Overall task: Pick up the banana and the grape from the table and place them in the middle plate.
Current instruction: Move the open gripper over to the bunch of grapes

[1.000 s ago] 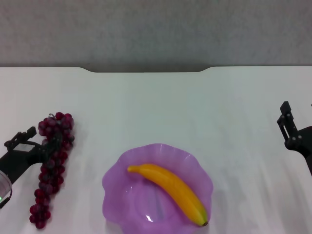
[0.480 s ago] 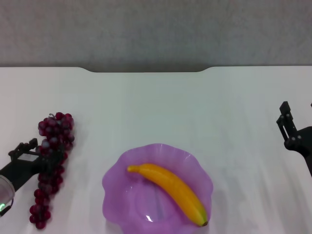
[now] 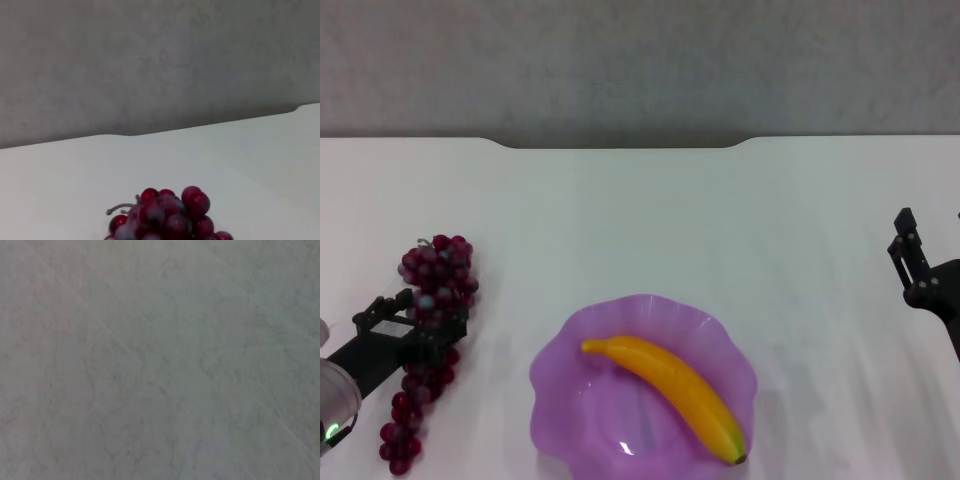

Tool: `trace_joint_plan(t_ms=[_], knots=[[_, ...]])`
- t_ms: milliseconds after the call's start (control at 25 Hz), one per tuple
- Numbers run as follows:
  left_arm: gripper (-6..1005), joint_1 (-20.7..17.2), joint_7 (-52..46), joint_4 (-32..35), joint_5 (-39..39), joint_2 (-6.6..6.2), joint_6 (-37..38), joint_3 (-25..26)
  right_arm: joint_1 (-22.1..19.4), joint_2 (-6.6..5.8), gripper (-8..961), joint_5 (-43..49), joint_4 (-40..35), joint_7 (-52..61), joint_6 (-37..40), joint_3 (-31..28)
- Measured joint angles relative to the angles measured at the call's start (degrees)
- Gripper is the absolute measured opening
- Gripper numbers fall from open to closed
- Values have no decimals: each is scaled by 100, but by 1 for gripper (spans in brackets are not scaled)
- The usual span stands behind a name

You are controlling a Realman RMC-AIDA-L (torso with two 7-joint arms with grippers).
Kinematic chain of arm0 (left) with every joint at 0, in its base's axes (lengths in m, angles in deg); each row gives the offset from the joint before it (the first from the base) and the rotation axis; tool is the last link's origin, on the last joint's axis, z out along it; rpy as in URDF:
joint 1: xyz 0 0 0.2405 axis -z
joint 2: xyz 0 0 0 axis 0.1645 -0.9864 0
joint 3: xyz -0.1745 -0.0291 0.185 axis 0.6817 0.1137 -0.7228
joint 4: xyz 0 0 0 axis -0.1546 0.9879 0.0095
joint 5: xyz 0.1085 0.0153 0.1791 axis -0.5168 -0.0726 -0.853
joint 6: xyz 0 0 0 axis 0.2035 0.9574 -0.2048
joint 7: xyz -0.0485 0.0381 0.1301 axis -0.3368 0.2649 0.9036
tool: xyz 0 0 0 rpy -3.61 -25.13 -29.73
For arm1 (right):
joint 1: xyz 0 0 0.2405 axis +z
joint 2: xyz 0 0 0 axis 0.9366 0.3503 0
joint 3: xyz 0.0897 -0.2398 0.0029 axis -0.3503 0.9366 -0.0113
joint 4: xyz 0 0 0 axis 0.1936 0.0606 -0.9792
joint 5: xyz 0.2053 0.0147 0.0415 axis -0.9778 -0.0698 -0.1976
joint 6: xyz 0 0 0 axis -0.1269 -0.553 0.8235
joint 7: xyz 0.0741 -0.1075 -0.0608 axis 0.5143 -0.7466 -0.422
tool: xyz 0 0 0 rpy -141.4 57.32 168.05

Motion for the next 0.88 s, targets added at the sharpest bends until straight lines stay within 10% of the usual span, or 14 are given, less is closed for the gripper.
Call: trace_joint_plan(t_ms=[880], knots=[[878,6,-366,7,-446,22,-41,0,2,0,664,-6,8,-3,0,0]])
